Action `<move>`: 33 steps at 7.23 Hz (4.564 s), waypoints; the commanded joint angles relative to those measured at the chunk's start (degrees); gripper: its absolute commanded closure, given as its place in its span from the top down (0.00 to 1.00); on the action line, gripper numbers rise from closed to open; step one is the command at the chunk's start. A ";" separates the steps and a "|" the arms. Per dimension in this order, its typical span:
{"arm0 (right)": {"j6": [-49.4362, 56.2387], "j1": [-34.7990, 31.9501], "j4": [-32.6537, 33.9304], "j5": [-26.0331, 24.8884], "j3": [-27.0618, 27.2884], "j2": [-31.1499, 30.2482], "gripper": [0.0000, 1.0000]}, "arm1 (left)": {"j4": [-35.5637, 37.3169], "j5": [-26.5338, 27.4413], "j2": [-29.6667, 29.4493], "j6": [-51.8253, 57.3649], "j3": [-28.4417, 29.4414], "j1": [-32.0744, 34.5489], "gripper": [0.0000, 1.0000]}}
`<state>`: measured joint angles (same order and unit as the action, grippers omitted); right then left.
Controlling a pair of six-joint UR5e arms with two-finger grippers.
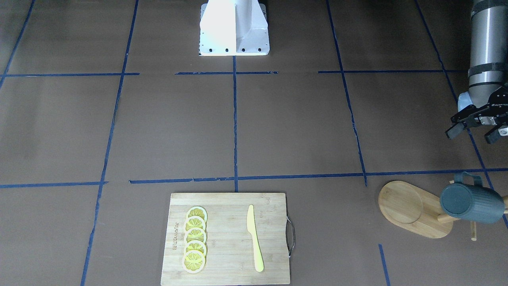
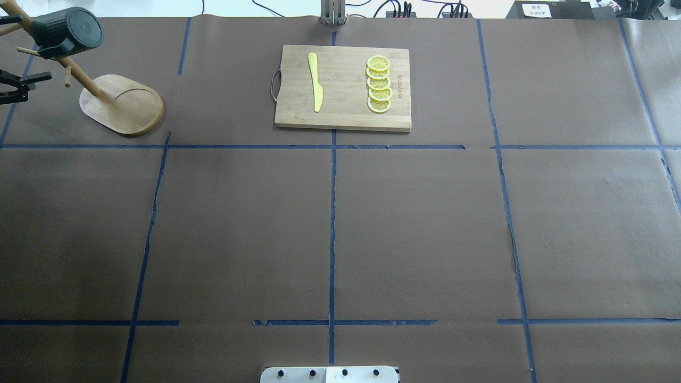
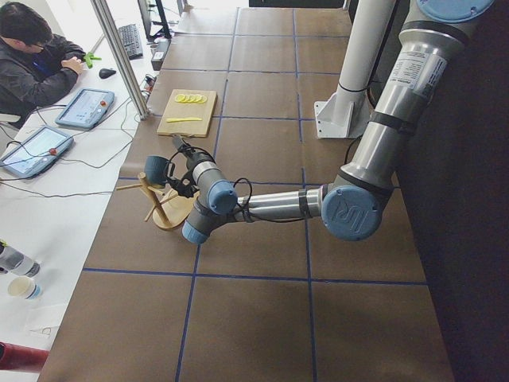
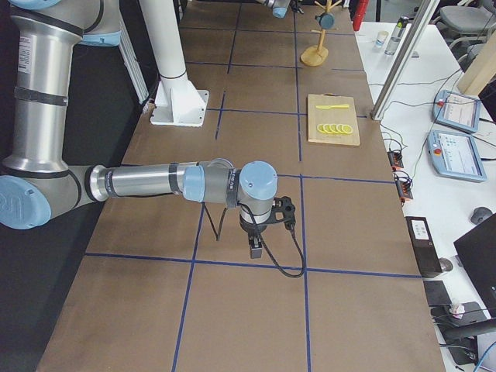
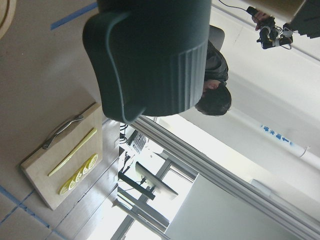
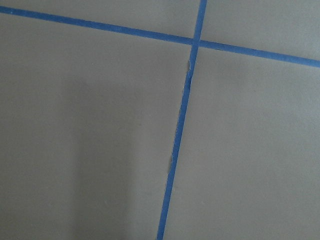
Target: Hang cup on storage rack
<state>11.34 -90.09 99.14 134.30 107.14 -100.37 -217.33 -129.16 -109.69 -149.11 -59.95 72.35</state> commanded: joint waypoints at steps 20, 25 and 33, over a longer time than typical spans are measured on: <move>0.00 0.00 0.00 0.18 -0.09 -0.26 1.00 | 100.55 -9.22 4.40 143.18 -16.06 10.97 1.00; 0.00 0.00 0.00 0.18 -0.35 -0.26 1.00 | 132.51 -3.20 11.51 154.92 -27.76 14.03 1.00; -0.97 0.00 0.00 -0.09 -0.53 -0.09 1.00 | 132.16 -5.66 17.23 154.92 -28.90 17.91 1.00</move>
<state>10.28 -90.09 99.14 134.29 106.61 -100.44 -85.11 -134.70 -93.56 5.76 -88.61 90.29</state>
